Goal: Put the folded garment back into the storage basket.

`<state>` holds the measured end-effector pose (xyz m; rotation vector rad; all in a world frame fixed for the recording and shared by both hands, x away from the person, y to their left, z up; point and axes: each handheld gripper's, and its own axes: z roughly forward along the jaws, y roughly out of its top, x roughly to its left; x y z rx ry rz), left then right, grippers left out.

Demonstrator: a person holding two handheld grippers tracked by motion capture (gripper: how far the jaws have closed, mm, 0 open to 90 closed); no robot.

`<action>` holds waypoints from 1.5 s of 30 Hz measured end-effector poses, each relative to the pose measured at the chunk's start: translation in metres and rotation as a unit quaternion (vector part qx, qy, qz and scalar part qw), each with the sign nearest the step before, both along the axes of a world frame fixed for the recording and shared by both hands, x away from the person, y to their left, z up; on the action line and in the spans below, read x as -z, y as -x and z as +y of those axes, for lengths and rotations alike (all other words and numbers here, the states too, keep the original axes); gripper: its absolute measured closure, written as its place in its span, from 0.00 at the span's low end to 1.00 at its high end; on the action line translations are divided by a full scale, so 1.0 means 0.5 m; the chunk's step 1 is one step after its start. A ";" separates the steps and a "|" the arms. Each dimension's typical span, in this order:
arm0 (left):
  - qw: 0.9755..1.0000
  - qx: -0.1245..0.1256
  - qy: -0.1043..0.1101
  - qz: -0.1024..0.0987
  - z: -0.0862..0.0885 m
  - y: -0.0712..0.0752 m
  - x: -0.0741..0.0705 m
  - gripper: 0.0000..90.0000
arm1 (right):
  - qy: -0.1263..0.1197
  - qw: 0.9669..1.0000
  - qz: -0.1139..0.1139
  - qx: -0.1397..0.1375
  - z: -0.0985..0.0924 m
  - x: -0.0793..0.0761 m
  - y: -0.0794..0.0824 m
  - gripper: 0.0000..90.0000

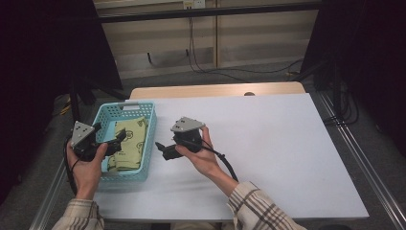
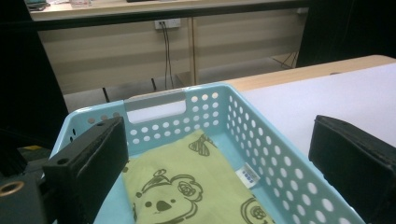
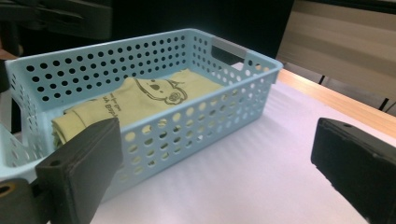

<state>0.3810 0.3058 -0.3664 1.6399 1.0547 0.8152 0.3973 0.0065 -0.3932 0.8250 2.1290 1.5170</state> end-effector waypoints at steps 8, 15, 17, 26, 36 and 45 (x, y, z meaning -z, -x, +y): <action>1.000 0.000 -0.003 -0.014 -0.012 0.034 -0.007 0.05 | -0.008 0.999 -0.013 0.028 -0.055 -0.005 0.011 0.02; 1.000 -0.002 0.000 -0.019 -0.029 0.055 -0.001 0.05 | -0.020 0.999 -0.022 0.045 -0.093 -0.006 0.022 0.02; 1.000 0.002 -0.002 -0.016 -0.035 0.062 0.001 0.05 | -0.023 0.998 -0.025 0.050 -0.104 -0.008 0.027 0.02; 1.000 0.003 -0.006 -0.017 -0.046 0.087 0.003 0.07 | -0.031 0.996 -0.034 0.076 -0.165 -0.012 0.051 0.02; 1.000 0.002 0.001 -0.023 -0.047 0.127 0.017 0.06 | -0.037 0.991 -0.037 0.120 -0.266 -0.008 0.075 0.02; 0.999 0.024 0.017 -0.031 -0.091 0.126 0.032 0.06 | -0.031 0.987 -0.049 0.149 -0.335 -0.007 0.109 0.02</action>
